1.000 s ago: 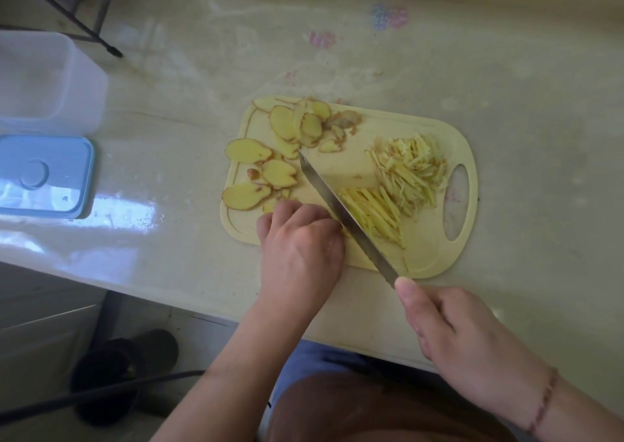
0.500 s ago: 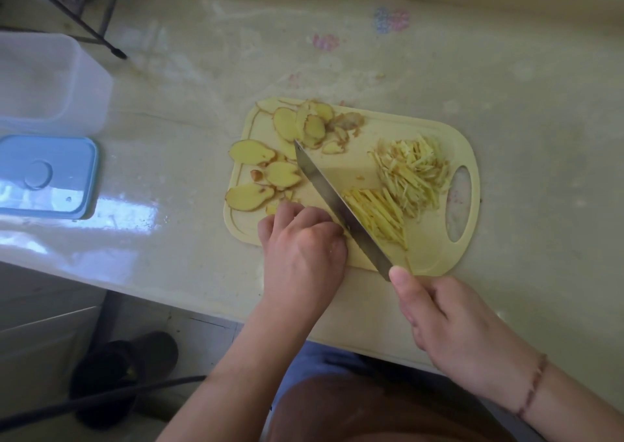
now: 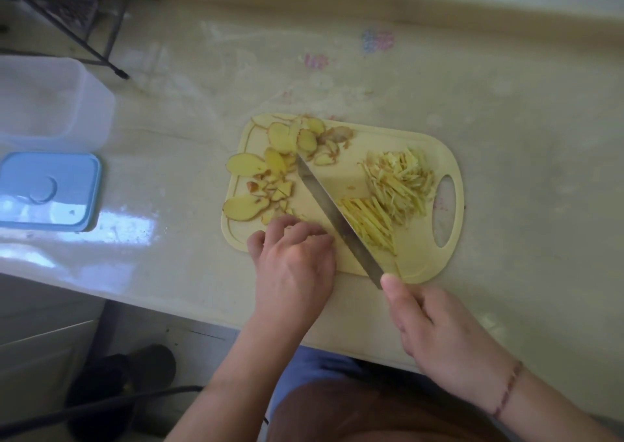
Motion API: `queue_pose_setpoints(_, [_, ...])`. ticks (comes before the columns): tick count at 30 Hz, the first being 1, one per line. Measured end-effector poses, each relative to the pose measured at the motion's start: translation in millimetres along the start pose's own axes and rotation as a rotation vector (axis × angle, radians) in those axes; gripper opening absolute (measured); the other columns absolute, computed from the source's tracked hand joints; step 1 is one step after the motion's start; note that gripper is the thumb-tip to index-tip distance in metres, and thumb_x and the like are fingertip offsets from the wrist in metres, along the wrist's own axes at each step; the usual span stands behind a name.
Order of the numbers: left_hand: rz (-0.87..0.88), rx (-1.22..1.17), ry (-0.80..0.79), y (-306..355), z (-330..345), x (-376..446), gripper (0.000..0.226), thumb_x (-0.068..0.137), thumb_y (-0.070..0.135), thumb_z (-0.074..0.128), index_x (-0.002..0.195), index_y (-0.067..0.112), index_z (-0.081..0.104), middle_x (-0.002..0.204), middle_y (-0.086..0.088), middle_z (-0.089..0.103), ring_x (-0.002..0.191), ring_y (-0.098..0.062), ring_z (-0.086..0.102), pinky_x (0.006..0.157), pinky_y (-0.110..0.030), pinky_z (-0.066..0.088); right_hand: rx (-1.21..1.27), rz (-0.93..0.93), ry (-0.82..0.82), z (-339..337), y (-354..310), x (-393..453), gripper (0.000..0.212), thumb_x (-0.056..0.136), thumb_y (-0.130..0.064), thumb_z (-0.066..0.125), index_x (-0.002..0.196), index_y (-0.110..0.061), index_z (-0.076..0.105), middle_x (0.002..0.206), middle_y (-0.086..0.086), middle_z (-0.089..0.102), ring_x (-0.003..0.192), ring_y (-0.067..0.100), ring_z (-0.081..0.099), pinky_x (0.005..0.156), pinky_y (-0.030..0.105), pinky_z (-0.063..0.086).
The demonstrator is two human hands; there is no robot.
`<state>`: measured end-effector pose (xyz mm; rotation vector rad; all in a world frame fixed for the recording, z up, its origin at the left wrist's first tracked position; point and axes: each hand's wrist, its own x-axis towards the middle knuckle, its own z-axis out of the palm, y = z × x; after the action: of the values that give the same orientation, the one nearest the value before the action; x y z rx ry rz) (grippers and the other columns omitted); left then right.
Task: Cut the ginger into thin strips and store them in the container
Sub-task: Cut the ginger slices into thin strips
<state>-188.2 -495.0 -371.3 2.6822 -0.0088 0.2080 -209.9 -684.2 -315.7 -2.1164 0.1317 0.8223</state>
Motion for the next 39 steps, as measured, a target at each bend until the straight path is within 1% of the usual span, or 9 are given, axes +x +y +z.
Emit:
queue_pose_setpoints(5, [-0.129, 0.002, 0.048, -23, -3, 19, 0.017, 0.078, 0.024, 0.070, 0.091, 0.020, 0.080, 0.107, 0.004, 0.073, 0.113, -0.027, 0.055, 0.092, -0.041, 0.035, 0.022, 0.044, -0.047, -17, 24, -26, 0.086, 0.067, -0.098, 0.021, 0.063, -0.014, 0.039, 0.048, -0.005, 0.036, 0.045, 0.006, 0.037, 0.053, 0.031, 0.034])
queue_pose_setpoints(13, [-0.111, 0.036, 0.012, -34, -7, 25, 0.020, 0.081, 0.033, 0.061, 0.083, 0.027, 0.080, 0.105, 0.005, 0.074, 0.107, -0.031, 0.062, 0.090, -0.050, 0.041, -0.066, 0.023, -0.114, -31, 29, -21, 0.073, 0.083, -0.078, 0.024, 0.062, -0.010, 0.040, 0.052, -0.004, 0.037, 0.050, 0.006, 0.035, 0.058, 0.031, 0.035])
queue_pose_setpoints(17, [-0.128, 0.089, -0.058, -30, -10, 26, 0.016, 0.077, 0.027, 0.066, 0.084, 0.030, 0.080, 0.107, 0.005, 0.073, 0.109, -0.032, 0.062, 0.090, -0.052, 0.039, -0.015, 0.126, -0.176, -49, 39, -17, 0.055, 0.099, -0.057, 0.038, 0.062, -0.017, 0.044, 0.043, -0.005, 0.039, 0.040, 0.010, 0.034, 0.044, 0.023, 0.031])
queue_pose_setpoints(23, [-0.167, 0.165, -0.106, -15, -12, 25, 0.018, 0.071, 0.028, 0.066, 0.083, 0.027, 0.080, 0.105, 0.002, 0.073, 0.106, -0.032, 0.065, 0.092, -0.055, 0.043, 0.199, 0.288, -0.240, -81, 48, -7, 0.057, 0.085, -0.071, 0.036, 0.070, -0.017, 0.041, 0.047, 0.001, 0.033, 0.035, 0.012, 0.024, 0.038, 0.015, 0.022])
queue_pose_setpoints(31, [-0.218, 0.138, -0.167, -12, -12, 23, 0.026, 0.086, 0.029, 0.062, 0.107, 0.022, 0.077, 0.126, 0.005, 0.064, 0.131, -0.025, 0.048, 0.107, -0.047, 0.025, 0.291, 0.267, -0.223, -81, 32, 5, 0.057, 0.094, -0.069, 0.033, 0.072, -0.017, 0.040, 0.049, 0.002, 0.030, 0.034, 0.012, 0.024, 0.037, 0.015, 0.024])
queue_pose_setpoints(33, [-0.212, 0.019, -0.106, -12, -18, 27, 0.031, 0.081, 0.028, 0.055, 0.101, 0.018, 0.078, 0.119, 0.002, 0.068, 0.123, -0.028, 0.056, 0.105, -0.048, 0.033, 0.234, 0.218, -0.199, -78, 27, 1, 0.057, 0.093, -0.071, 0.034, 0.073, -0.018, 0.041, 0.048, 0.001, 0.033, 0.034, 0.014, 0.027, 0.037, 0.017, 0.024])
queue_pose_setpoints(35, [-0.180, -0.200, 0.113, -13, -27, 33, 0.030, 0.080, 0.019, 0.053, 0.097, 0.012, 0.076, 0.111, 0.001, 0.069, 0.110, -0.025, 0.061, 0.099, -0.050, 0.046, 0.026, 0.062, -0.105, -76, 23, -7, 0.067, 0.084, -0.083, 0.031, 0.069, -0.019, 0.041, 0.048, -0.003, 0.036, 0.036, 0.012, 0.031, 0.037, 0.023, 0.025])
queue_pose_setpoints(37, [-0.137, -0.334, 0.328, -11, -38, 37, 0.025, 0.080, 0.008, 0.053, 0.095, 0.008, 0.073, 0.107, 0.003, 0.064, 0.105, -0.021, 0.058, 0.094, -0.046, 0.050, -0.246, -0.128, -0.005, -73, 23, -13, 0.085, 0.066, -0.099, 0.015, 0.061, -0.017, 0.038, 0.049, -0.005, 0.039, 0.044, 0.009, 0.037, 0.048, 0.027, 0.031])
queue_pose_setpoints(39, [0.033, -0.335, 0.375, -7, -48, 41, 0.019, 0.082, 0.010, 0.054, 0.091, 0.008, 0.071, 0.102, 0.002, 0.063, 0.102, -0.021, 0.056, 0.091, -0.039, 0.046, -0.457, -0.223, 0.082, -68, 22, -15, 0.088, 0.064, -0.098, -0.001, 0.062, -0.020, 0.039, 0.059, -0.003, 0.048, 0.057, 0.010, 0.049, 0.059, 0.033, 0.035])
